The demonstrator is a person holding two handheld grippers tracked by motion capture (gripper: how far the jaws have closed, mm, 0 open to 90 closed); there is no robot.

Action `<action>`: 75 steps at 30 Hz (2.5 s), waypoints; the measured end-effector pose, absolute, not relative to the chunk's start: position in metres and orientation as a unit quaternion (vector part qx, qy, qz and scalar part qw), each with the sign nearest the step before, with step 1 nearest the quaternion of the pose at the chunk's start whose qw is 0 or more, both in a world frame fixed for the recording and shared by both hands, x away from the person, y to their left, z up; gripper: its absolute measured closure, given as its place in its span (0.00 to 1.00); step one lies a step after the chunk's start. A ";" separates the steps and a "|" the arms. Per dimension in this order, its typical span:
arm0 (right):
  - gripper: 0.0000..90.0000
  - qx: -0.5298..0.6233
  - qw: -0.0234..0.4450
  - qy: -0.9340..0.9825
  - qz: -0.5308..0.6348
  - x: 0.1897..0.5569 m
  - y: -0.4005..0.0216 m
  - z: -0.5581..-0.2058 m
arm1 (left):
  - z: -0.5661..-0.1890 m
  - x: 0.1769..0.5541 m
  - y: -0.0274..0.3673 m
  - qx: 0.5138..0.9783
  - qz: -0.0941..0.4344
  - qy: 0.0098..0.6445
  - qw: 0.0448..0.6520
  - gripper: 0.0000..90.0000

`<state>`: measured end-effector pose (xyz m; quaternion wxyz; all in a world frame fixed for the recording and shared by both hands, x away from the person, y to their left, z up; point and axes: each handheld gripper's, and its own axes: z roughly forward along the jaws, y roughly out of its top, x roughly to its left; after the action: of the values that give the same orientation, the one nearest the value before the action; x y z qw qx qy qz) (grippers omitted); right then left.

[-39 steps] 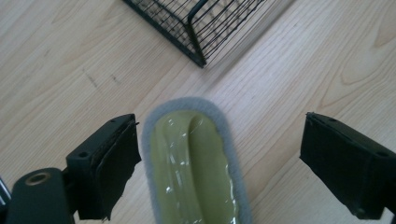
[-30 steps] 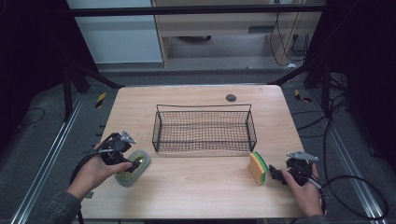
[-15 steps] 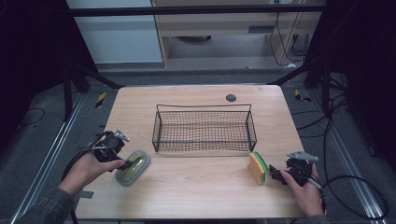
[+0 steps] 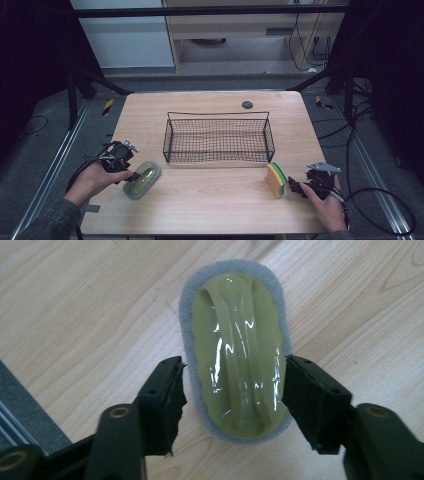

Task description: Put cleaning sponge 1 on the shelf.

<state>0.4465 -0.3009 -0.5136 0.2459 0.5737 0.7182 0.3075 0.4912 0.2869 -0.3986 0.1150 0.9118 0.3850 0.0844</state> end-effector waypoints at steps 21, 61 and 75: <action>0.01 0.573 0.245 0.719 0.308 0.447 -0.301 -0.514 | -0.422 0.510 0.268 0.917 0.052 0.390 0.063 0.58; 0.01 0.572 0.245 0.720 0.308 0.447 -0.301 -0.514 | -0.405 0.508 0.268 0.936 0.051 0.338 0.079 0.78; 0.01 0.572 0.244 0.720 0.309 0.447 -0.301 -0.514 | -0.364 0.495 0.257 0.957 0.076 0.261 0.099 0.78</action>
<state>0.4469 -0.3013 -0.5137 0.2444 0.5716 0.7199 0.3086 0.4948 0.2567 -0.3643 0.0994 0.9572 0.2611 0.0756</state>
